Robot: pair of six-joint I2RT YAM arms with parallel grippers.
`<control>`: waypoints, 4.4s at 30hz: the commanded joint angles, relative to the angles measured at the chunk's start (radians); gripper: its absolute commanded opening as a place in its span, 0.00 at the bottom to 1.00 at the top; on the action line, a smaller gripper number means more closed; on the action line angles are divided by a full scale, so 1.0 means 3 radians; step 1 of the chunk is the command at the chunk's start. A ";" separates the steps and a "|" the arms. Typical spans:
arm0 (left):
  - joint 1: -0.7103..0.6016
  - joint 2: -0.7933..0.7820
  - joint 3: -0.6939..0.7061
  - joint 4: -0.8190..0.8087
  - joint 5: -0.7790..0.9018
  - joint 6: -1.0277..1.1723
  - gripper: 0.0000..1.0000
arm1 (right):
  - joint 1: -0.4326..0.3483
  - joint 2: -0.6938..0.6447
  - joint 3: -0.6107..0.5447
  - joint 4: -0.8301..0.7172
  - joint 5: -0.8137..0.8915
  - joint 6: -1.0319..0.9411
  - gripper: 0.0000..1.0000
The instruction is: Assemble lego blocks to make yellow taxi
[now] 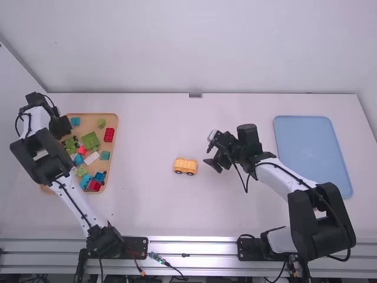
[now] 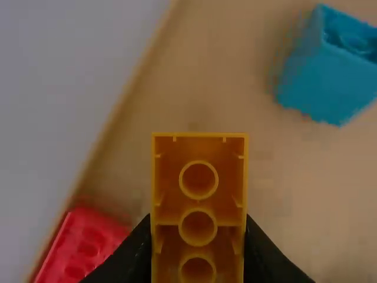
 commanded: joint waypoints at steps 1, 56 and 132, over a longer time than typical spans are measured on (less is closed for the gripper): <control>-0.0125 -0.0476 0.0004 -0.0064 -0.0037 -0.0118 0.02 | 0.0005 -0.0056 -0.0008 0.0004 -0.0009 0.0003 0.99; -0.2176 -0.3299 -0.3852 0.1474 0.4461 0.2244 0.02 | 0.0181 0.0357 0.0239 0.2626 -0.2505 0.2991 0.98; -0.2497 -0.3230 -0.4571 0.4571 0.4253 -0.0106 0.02 | 0.0247 0.0859 0.0238 0.4270 -0.2464 0.4087 0.27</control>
